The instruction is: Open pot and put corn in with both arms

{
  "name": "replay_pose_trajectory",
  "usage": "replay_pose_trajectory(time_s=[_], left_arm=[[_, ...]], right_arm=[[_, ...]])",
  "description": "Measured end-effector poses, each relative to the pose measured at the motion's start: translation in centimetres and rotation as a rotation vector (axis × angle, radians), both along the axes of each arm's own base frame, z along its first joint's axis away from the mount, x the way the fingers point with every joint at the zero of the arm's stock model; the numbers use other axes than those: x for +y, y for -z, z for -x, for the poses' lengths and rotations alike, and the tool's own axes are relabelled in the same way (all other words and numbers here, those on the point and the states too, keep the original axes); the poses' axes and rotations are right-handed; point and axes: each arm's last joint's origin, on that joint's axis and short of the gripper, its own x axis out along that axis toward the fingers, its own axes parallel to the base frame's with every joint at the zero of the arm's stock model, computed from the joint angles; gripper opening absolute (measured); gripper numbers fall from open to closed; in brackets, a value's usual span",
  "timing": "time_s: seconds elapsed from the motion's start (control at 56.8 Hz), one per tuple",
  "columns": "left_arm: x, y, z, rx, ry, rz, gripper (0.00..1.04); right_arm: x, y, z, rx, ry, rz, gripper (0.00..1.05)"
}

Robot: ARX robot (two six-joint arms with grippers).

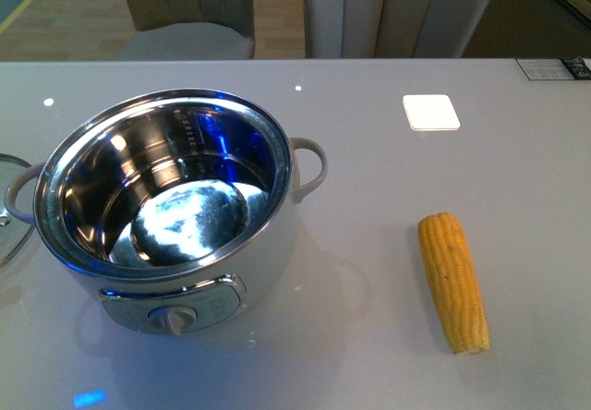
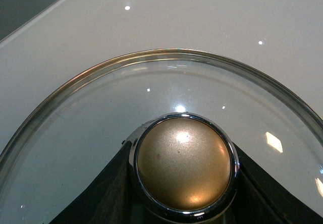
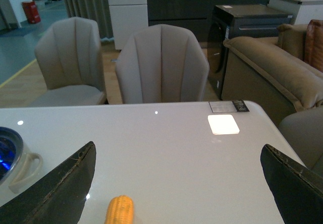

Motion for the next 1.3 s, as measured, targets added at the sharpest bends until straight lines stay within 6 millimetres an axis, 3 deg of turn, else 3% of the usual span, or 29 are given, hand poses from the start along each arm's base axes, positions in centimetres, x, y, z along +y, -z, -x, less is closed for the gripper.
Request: replay_pose_trajectory(time_s=[0.317,0.475,0.563,0.651,0.792,0.95,1.179,1.302], left_arm=[[0.1,0.3,0.0,-0.003,0.005,-0.012,0.45],[0.1,-0.1,0.0,-0.009,0.005,-0.014,0.68],[0.0,-2.1,-0.3,-0.045,0.008,-0.025,0.88],[0.0,-4.1,-0.5,-0.088,0.014,-0.039,0.99],[-0.5,-8.2,-0.4,-0.166,0.038,-0.046,0.98],[-2.1,-13.3,1.3,-0.242,0.068,-0.038,0.98],[-5.2,-19.5,6.7,-0.309,0.053,0.029,0.98],[-6.8,-21.4,9.6,-0.321,0.048,0.055,0.98]], right_arm=[[0.0,0.0,0.0,0.0,0.0,0.0,0.96],[0.0,0.0,0.0,0.0,0.0,0.0,0.96],[0.0,0.0,0.0,0.0,0.0,0.0,0.96],[0.0,0.0,0.0,0.0,0.0,0.0,0.96],[0.0,0.0,0.0,0.0,0.0,0.0,0.96],[0.0,0.0,0.0,0.0,0.0,0.0,0.96],[0.0,0.0,0.0,0.0,0.0,0.0,0.96],[0.0,0.0,0.0,0.0,0.0,0.0,0.96]])
